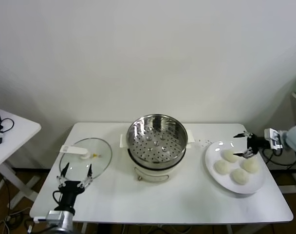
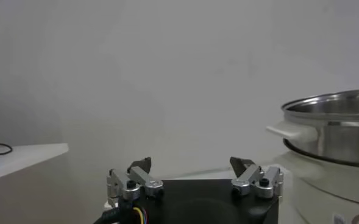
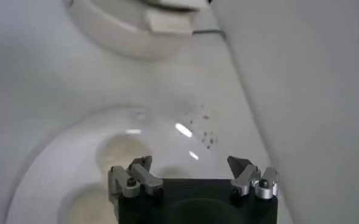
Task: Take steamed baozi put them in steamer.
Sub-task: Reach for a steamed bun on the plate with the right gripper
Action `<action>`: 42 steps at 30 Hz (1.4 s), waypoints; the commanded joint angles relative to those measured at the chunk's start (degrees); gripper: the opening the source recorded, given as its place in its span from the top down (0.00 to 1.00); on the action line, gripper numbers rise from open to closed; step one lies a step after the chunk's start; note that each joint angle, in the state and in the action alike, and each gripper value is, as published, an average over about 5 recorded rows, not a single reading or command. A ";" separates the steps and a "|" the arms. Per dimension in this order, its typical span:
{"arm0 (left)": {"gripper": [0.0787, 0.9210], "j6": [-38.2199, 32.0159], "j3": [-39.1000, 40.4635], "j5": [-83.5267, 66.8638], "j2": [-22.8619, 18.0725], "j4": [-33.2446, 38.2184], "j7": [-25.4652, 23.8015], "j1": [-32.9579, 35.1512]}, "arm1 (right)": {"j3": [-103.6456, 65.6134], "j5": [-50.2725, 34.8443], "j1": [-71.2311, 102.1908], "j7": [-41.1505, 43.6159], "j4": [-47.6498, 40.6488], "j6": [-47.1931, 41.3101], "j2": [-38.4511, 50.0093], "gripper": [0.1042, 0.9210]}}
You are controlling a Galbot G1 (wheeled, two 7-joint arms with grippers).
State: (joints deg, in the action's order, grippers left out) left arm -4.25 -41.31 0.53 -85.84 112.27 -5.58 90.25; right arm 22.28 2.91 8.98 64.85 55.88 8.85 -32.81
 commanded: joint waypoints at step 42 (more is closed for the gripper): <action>0.12 3.09 -0.83 0.37 -0.25 0.98 2.10 -0.34 | -1.46 25.24 -5.42 0.95 -26.99 5.08 -21.89 0.12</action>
State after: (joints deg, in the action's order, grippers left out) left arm -1.27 -42.11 0.87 -86.06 113.21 -3.67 89.84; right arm 22.55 26.02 3.50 65.81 30.90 13.54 -53.35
